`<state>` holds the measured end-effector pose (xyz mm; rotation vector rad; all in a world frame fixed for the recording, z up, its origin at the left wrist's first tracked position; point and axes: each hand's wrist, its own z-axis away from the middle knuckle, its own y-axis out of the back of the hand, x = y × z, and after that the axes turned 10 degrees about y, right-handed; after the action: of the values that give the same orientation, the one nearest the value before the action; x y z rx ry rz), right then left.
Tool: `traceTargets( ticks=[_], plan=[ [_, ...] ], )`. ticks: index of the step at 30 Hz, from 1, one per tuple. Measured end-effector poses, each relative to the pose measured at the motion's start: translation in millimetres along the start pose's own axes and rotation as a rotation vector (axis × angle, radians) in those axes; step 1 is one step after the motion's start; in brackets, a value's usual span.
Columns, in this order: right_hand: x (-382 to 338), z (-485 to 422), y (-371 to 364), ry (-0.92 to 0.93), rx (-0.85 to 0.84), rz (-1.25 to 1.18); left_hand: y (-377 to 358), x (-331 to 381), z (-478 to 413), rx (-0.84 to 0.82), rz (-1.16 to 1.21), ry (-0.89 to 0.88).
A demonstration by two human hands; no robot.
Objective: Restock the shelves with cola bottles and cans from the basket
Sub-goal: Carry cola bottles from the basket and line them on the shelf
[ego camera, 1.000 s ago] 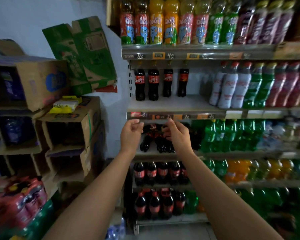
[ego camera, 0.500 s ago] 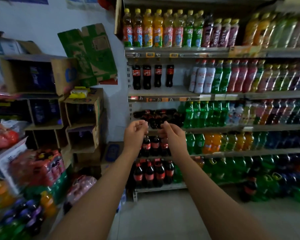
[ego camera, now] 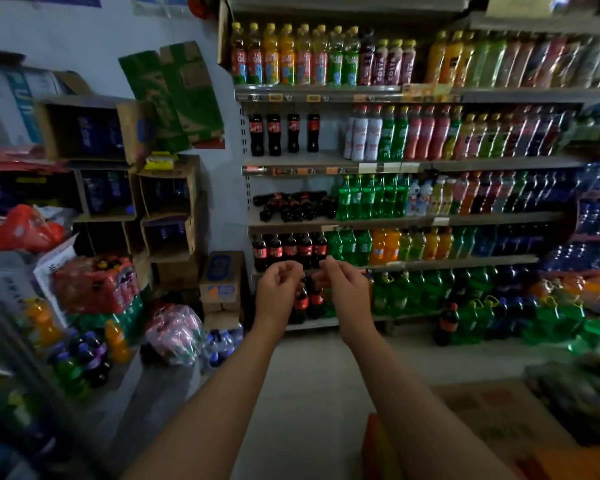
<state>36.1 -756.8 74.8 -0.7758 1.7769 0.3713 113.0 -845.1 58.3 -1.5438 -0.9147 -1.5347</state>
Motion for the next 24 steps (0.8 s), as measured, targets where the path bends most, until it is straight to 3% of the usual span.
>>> traceTargets(
  ticks=[7,14,24],
  plan=[
    [-46.8,96.4,11.2,0.058,0.033,-0.015,22.3,11.7,103.1,-0.043,-0.033,-0.067],
    [-82.6,220.7,45.2,0.022,0.244,-0.071,31.7,7.1,226.6,-0.176,0.026,-0.066],
    [-173.9,369.3,195.2,0.183,0.608,0.067,-91.3,8.2,398.7,-0.575,0.038,-0.034]
  ],
)
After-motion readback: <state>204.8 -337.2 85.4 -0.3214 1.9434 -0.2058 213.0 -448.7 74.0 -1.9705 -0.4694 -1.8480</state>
